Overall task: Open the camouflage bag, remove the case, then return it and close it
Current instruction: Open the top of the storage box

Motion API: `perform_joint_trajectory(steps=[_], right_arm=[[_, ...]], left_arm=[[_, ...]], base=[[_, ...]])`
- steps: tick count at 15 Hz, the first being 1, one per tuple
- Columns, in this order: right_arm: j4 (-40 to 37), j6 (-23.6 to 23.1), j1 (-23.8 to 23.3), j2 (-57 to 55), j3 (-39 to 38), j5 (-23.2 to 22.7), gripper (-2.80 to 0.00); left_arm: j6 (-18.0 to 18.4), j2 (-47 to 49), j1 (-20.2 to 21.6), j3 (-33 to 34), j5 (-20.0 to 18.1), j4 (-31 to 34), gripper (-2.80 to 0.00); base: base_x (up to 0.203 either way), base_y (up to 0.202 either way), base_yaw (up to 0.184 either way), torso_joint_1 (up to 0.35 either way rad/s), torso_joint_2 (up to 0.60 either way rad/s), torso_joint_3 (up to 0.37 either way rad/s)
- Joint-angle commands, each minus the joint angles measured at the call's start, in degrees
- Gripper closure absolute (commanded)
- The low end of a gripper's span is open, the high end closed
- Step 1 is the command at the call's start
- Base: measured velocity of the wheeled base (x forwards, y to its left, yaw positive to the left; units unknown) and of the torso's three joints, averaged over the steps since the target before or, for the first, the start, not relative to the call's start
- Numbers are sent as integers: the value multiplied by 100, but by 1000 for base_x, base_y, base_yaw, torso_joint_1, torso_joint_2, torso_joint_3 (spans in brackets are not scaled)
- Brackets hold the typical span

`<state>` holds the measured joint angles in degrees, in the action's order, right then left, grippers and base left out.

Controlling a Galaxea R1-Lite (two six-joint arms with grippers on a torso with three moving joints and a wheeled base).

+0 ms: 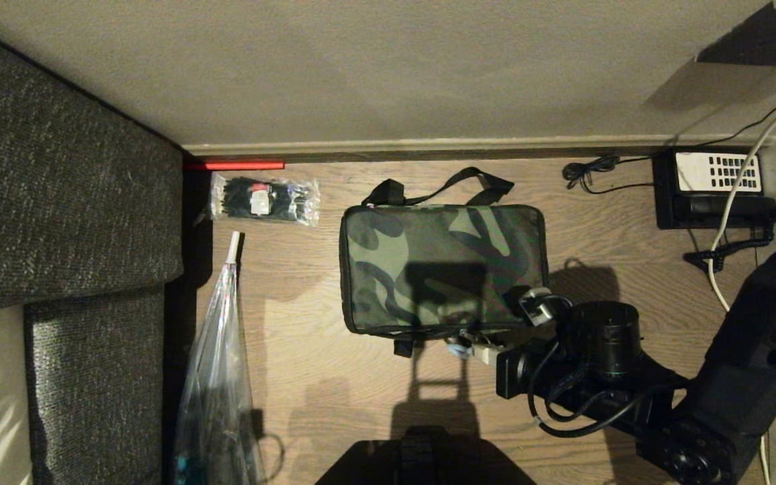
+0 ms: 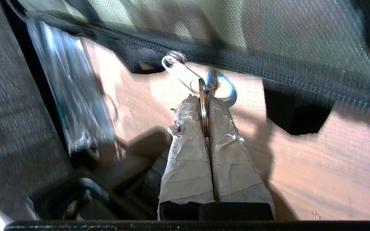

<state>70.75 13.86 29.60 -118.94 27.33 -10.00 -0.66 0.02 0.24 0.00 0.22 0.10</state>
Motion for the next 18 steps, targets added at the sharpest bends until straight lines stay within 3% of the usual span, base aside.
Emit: perform_joint_trajectory(steps=[1, 10, 18], right_arm=[[36, 3, -7, 72, -62, -2, 0], [-8, -243, -763, 389, -132, -29, 0], [-500, -237, -887, 757, -243, -42, 0]], left_arm=[[-4, -11, 2, 18, 4, -1, 0], [-4, -11, 2, 9, 4, -1, 0], [-4, -11, 2, 9, 4, -1, 0]], base=[[0, 0, 0, 0, 0, 0], [0, 0, 0, 0, 0, 0], [0, 0, 0, 0, 0, 0]])
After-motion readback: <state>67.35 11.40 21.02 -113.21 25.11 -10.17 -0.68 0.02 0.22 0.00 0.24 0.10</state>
